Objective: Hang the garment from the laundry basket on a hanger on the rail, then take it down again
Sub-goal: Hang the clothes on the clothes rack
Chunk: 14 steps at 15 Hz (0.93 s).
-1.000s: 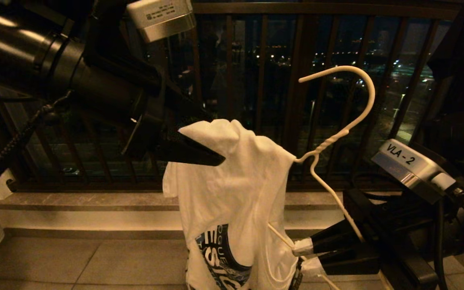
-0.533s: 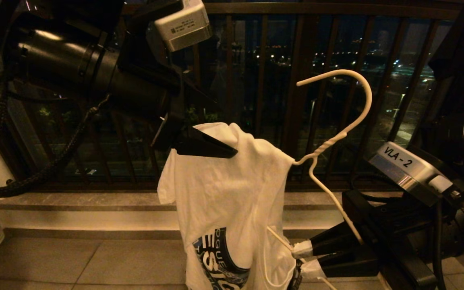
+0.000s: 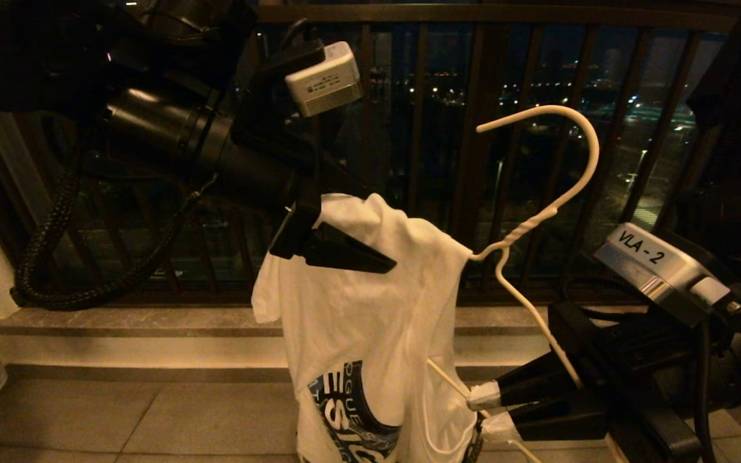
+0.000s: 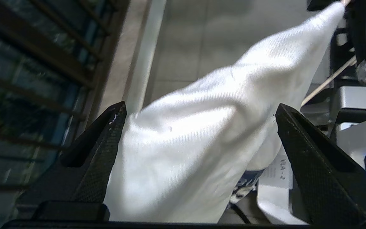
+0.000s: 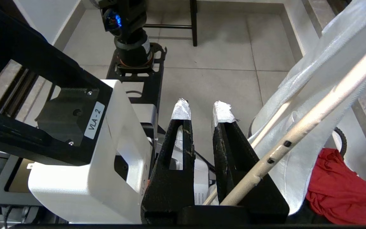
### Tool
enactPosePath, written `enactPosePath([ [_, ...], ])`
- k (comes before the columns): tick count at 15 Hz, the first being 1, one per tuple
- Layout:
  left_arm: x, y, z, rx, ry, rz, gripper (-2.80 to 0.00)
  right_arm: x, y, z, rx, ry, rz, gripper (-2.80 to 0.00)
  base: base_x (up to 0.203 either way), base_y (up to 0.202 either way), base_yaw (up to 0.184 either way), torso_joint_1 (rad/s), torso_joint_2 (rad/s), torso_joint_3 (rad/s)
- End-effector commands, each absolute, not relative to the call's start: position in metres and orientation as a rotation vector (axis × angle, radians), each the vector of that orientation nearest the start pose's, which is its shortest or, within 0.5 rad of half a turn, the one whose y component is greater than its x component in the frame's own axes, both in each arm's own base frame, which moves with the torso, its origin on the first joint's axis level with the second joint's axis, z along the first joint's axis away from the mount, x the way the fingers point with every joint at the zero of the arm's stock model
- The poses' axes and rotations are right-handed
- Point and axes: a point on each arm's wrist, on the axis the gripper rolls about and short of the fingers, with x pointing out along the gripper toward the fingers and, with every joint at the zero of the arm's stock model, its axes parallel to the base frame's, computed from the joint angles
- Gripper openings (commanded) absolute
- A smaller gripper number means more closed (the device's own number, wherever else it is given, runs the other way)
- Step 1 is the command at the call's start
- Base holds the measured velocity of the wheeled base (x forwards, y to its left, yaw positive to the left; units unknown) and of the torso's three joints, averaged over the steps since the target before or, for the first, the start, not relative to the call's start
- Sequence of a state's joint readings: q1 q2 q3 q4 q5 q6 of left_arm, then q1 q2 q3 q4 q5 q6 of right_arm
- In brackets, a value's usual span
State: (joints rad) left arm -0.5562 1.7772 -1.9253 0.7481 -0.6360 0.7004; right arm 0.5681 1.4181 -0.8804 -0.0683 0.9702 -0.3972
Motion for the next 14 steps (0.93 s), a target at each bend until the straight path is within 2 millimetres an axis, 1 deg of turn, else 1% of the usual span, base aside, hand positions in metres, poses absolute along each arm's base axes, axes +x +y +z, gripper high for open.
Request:
enactPosePath([
  [1,0.26,-0.177,0.33,0.558,0.227,-1.351,0.0,0.18,0.137,0.23,-0.207,0.197,1.586,-2.8,0.0,0.0,0.0,0.0,0.0,0.0],
  [6,0.266,-0.181,0.325,0.543,0.226,-1.375,0.0,0.18,0.137,0.23,-0.207,0.193,1.584,-2.8,0.0,0.0,0.0,0.0,0.0,0.0],
  [8,0.272,-0.185,0.319,0.541,0.242,-1.379,0.0,0.182,0.135,0.23,-0.205,0.193,1.573,-2.8,0.0,0.0,0.0,0.0,0.0,0.0],
  [11,0.274,-0.186,0.317,0.535,0.246,-1.383,0.0,0.184,0.131,0.233,-0.205,0.182,1.559,-2.8,0.0,0.0,0.0,0.0,0.0,0.0],
  [12,0.274,-0.186,0.316,0.535,0.248,-1.383,-2.8,0.185,0.13,0.233,-0.204,0.18,1.553,-2.8,0.0,0.0,0.0,0.0,0.0,0.0],
  [14,0.274,-0.186,0.317,0.536,0.244,-1.383,-2.8,0.186,0.129,0.234,-0.203,0.178,1.546,-2.8,0.0,0.0,0.0,0.0,0.0,0.0],
])
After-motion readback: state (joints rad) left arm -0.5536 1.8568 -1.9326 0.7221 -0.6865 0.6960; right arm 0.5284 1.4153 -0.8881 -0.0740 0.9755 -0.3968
